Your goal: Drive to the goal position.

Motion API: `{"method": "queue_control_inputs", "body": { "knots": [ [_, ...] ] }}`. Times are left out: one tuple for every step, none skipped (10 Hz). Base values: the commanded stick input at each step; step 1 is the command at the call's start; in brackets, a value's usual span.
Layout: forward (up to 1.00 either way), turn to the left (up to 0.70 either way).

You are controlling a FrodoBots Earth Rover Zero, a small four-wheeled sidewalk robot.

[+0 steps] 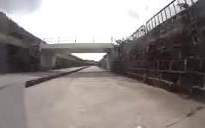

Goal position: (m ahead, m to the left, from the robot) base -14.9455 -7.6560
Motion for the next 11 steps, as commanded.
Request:
{"method": "queue_control_inputs", "body": {
  "knots": [
    [1.00, -0.27],
    [1.00, -0.27],
    [1.00, -0.26],
    [1.00, -0.11],
    [1.00, 0.00],
    [1.00, 0.00],
    [1.00, 0.00],
    [1.00, 0.00],
    [1.00, 0.00],
    [1.00, 0.00],
    [1.00, 0.00]
  ]
}}
